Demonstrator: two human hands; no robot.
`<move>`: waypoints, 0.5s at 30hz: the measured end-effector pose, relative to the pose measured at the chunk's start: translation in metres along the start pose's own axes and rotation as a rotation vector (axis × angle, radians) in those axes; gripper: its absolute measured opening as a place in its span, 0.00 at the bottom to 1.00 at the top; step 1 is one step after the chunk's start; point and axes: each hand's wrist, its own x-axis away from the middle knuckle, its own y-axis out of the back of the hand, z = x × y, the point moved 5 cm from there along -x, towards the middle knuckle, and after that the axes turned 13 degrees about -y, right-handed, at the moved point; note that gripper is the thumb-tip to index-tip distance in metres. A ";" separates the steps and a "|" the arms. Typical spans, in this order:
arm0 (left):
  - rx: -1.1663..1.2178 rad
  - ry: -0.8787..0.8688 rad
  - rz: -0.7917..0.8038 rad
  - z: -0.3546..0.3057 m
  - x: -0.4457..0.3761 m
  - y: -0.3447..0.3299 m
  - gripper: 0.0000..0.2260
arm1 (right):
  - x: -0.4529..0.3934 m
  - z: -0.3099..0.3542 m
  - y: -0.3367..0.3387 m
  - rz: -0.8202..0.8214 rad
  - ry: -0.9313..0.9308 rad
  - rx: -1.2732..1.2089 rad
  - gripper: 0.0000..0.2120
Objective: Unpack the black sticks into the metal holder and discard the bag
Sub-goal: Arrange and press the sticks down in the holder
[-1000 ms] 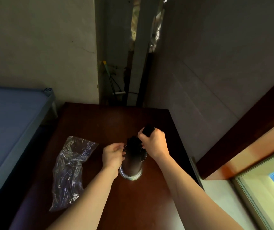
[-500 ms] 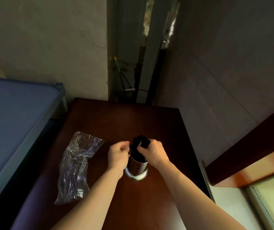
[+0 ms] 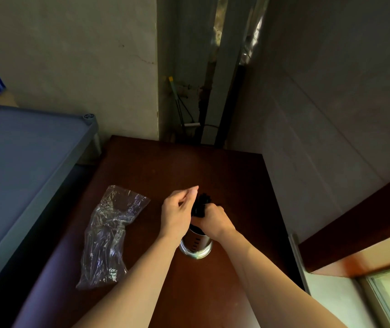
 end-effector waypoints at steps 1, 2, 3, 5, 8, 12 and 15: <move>0.012 -0.003 0.000 -0.002 -0.001 -0.001 0.10 | 0.000 0.001 -0.001 0.003 0.011 0.008 0.07; 0.014 -0.005 0.001 -0.004 -0.002 -0.002 0.12 | 0.000 0.001 -0.001 0.002 0.023 0.017 0.06; -0.002 -0.007 0.004 -0.004 -0.003 -0.003 0.14 | 0.001 0.002 -0.001 0.000 0.034 0.028 0.05; -0.047 -0.004 0.001 -0.003 -0.003 -0.005 0.13 | 0.002 0.001 0.000 -0.004 0.044 0.029 0.06; -0.102 0.016 -0.028 0.003 -0.003 -0.006 0.09 | 0.005 0.002 0.003 -0.014 0.063 0.017 0.04; -0.221 0.016 -0.026 0.010 0.003 -0.007 0.06 | 0.014 0.001 0.011 -0.022 0.107 -0.005 0.12; -0.315 0.002 -0.023 0.009 0.006 -0.009 0.07 | 0.025 0.007 0.024 -0.081 0.154 0.006 0.13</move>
